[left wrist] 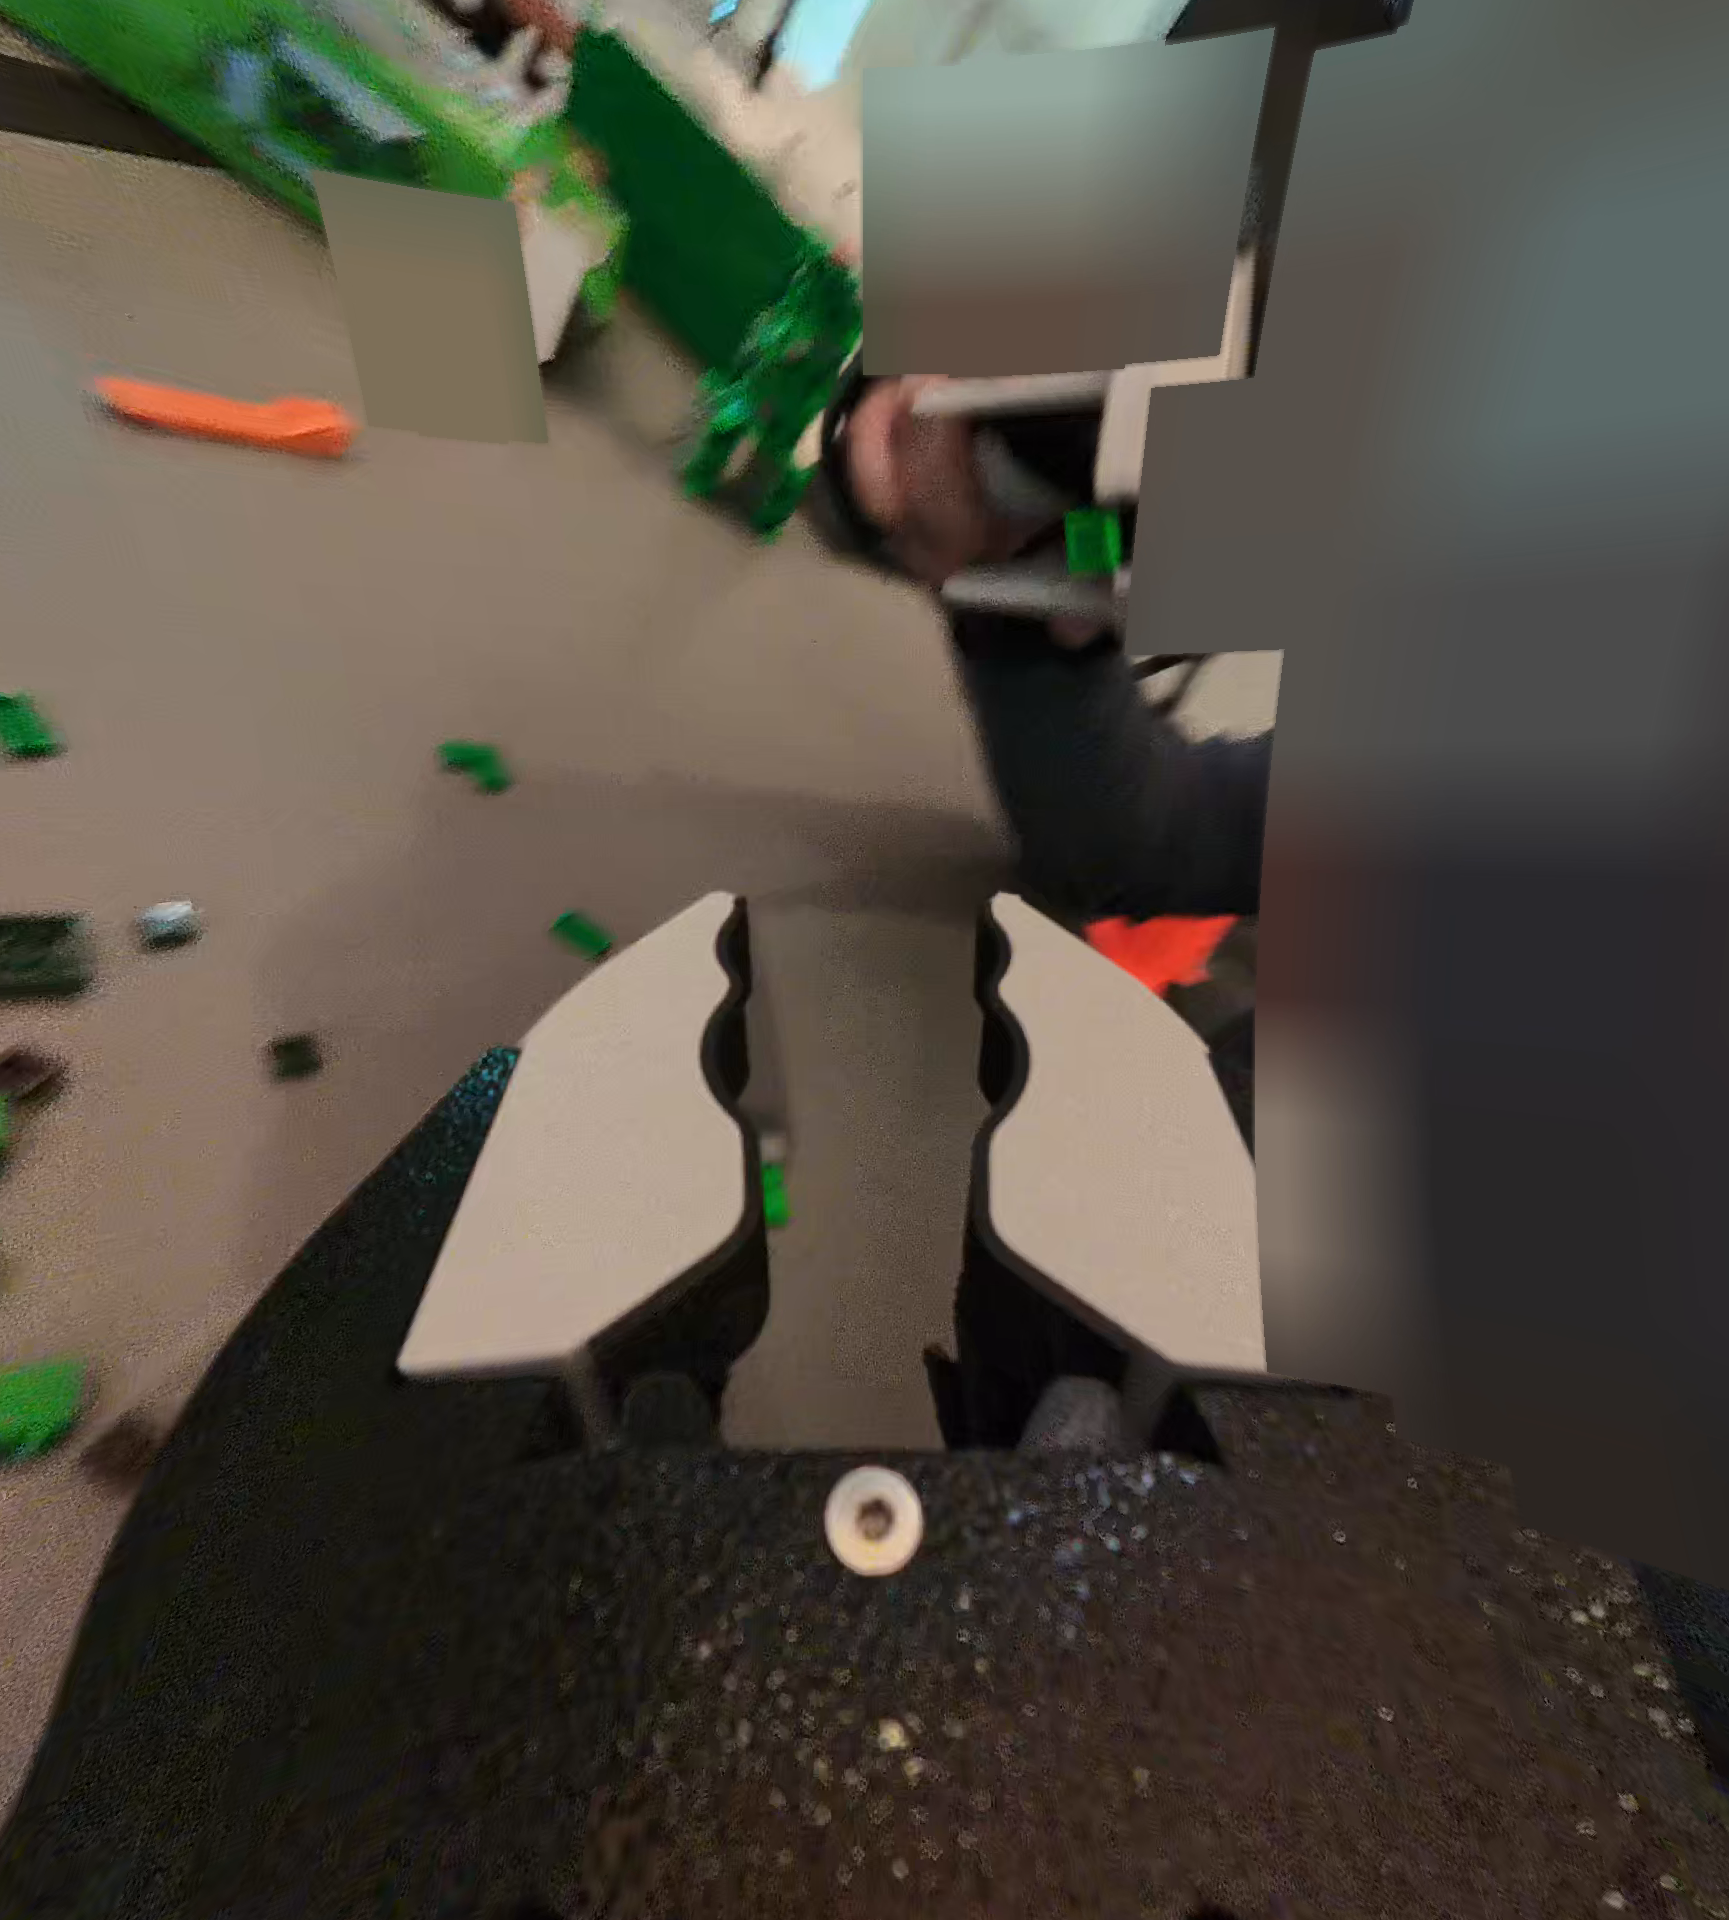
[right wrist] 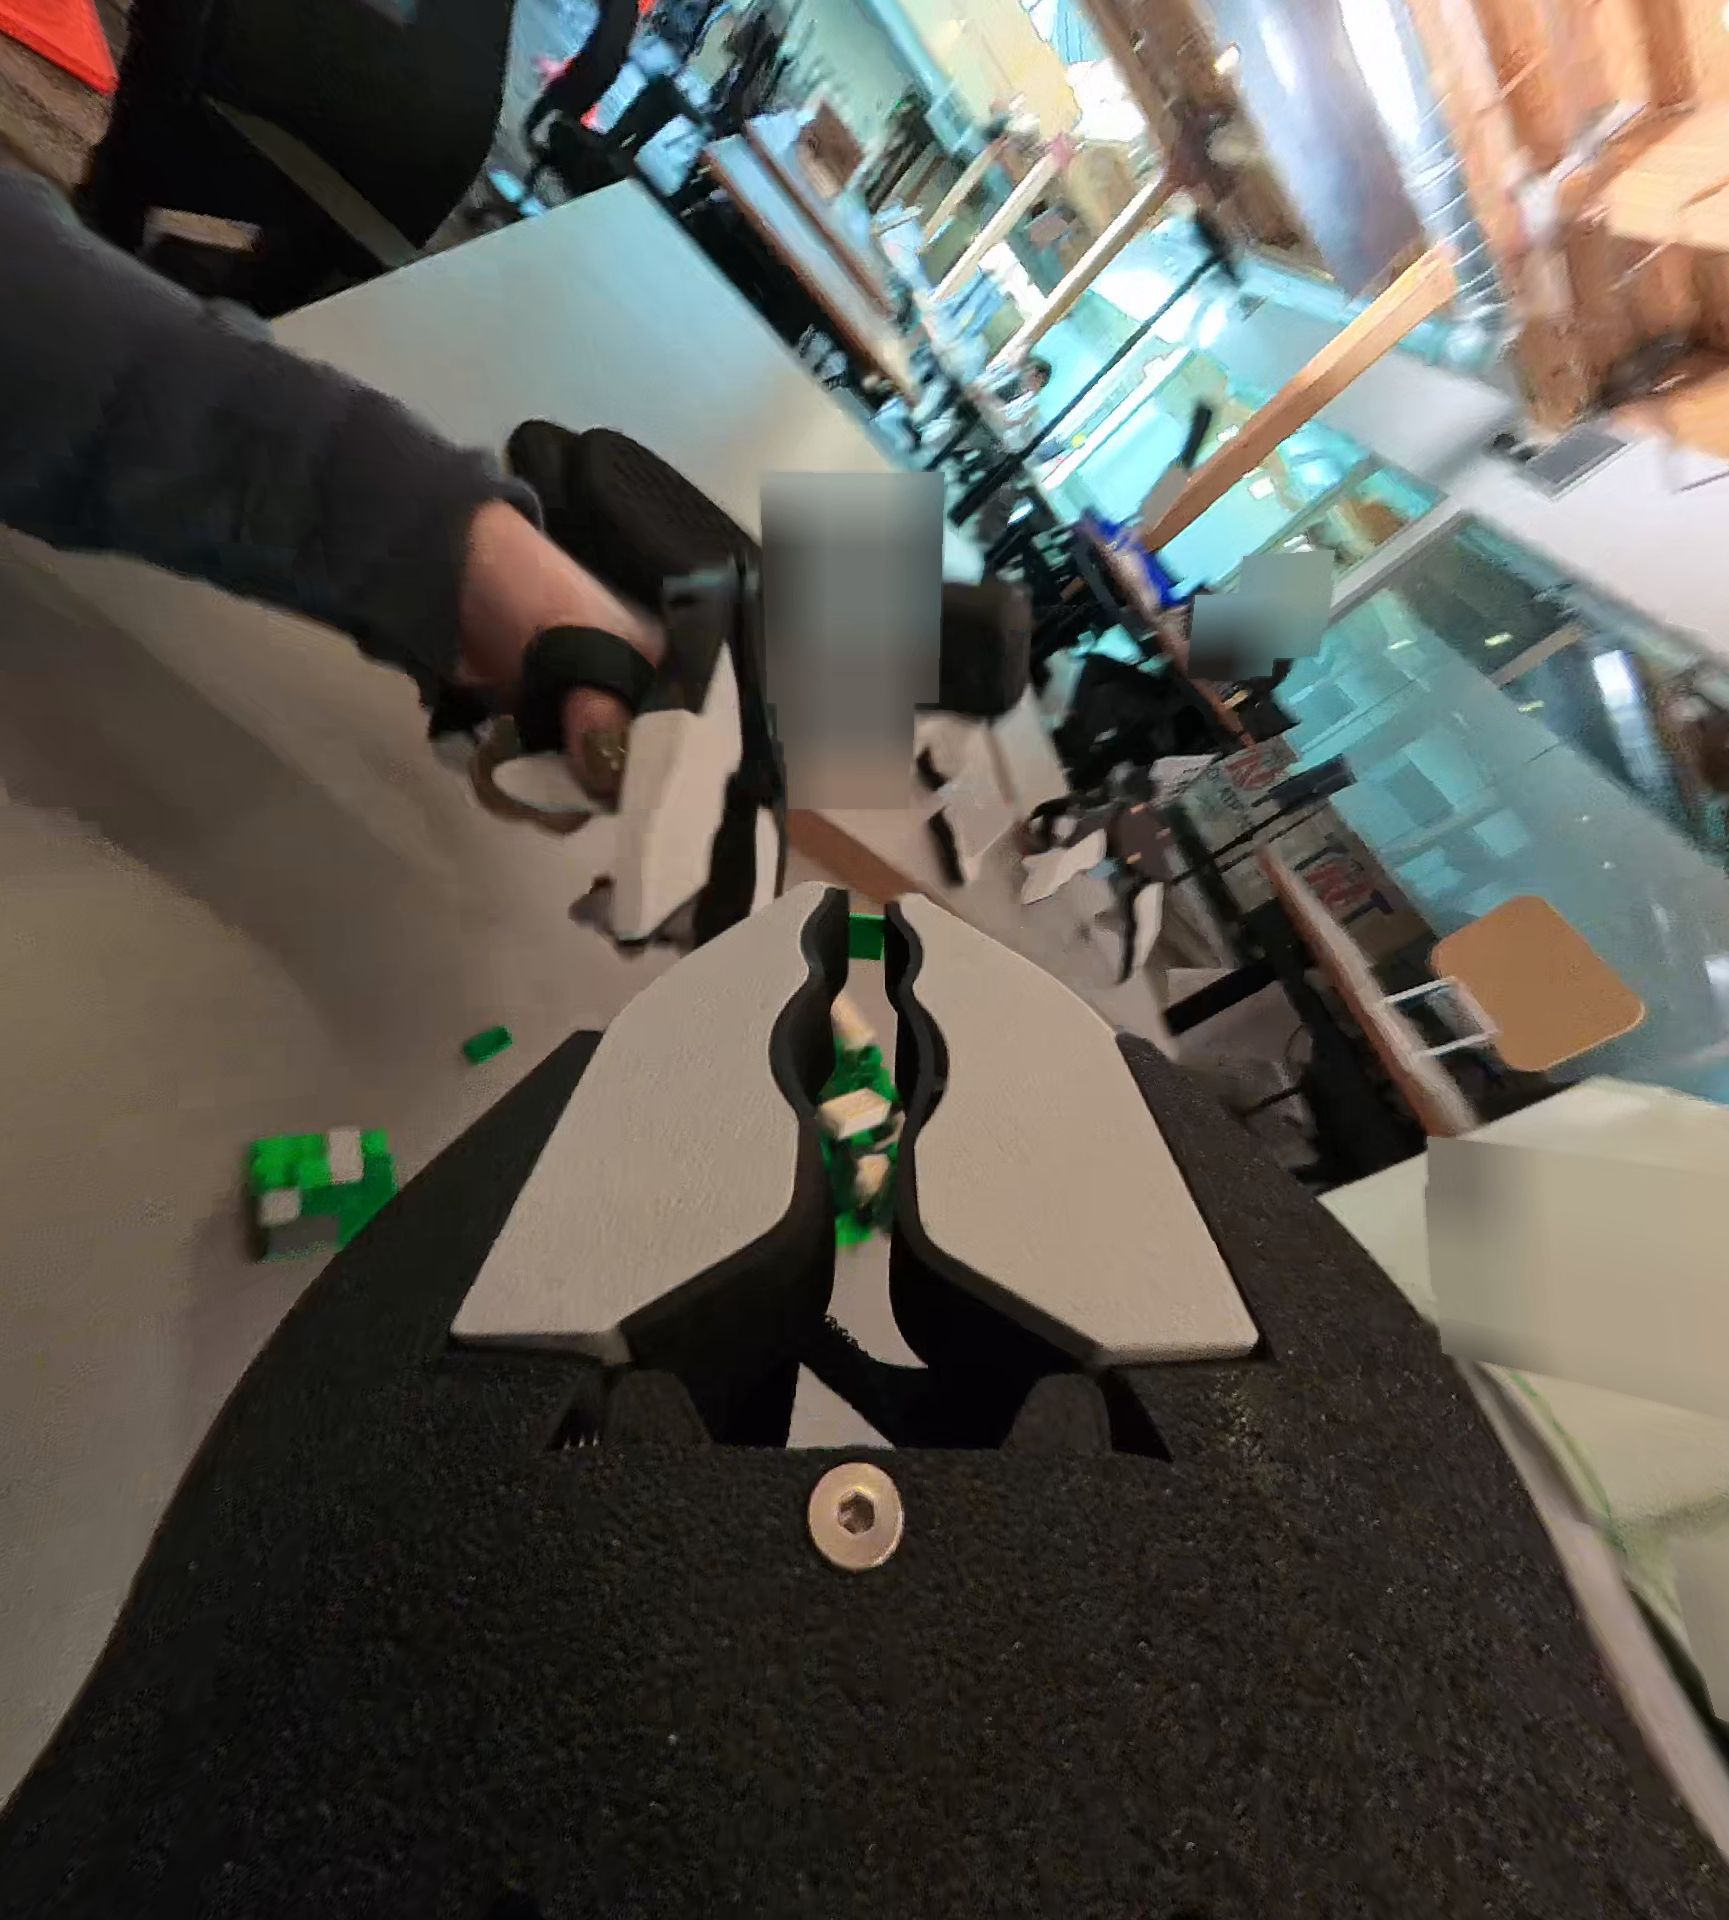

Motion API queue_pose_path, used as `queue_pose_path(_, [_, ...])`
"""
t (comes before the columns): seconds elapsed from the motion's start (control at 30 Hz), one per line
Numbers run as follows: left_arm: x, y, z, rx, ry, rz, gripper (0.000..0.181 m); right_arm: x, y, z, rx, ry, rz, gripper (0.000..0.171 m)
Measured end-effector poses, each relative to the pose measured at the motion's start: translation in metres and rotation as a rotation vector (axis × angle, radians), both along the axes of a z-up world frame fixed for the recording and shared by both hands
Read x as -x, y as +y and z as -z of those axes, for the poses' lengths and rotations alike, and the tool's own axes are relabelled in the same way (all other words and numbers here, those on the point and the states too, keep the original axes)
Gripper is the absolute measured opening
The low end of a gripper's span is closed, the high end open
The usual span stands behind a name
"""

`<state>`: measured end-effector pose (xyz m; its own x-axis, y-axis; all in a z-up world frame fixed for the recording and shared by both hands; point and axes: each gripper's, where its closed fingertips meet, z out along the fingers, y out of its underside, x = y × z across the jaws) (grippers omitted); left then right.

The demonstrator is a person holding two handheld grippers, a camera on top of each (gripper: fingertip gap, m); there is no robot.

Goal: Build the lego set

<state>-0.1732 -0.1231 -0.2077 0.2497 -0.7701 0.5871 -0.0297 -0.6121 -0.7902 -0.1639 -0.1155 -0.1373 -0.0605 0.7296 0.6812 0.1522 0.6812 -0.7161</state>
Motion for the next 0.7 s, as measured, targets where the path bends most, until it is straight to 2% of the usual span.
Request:
queue_pose_path(0.1, [0.005,-0.019,0.026,-0.146,0.226,-0.091,0.041,-0.004,-0.004,0.035,0.151,-0.222,-0.066,0.006])
queue_pose_path(0.2, [0.010,-0.034,0.046,-0.195,0.344,-0.150,0.039,0.005,-0.022,0.080,0.284,-0.430,-0.140,0.006])
queue_pose_path(0.37, [0.014,-0.059,0.071,-0.250,0.509,-0.165,0.034,0.016,-0.038,0.151,0.320,-0.742,-0.118,0.006])
queue_pose_path(0.7, [0.016,-0.076,0.078,-0.237,0.534,-0.164,0.033,0.018,-0.035,0.172,0.293,-0.893,-0.062,0.006])
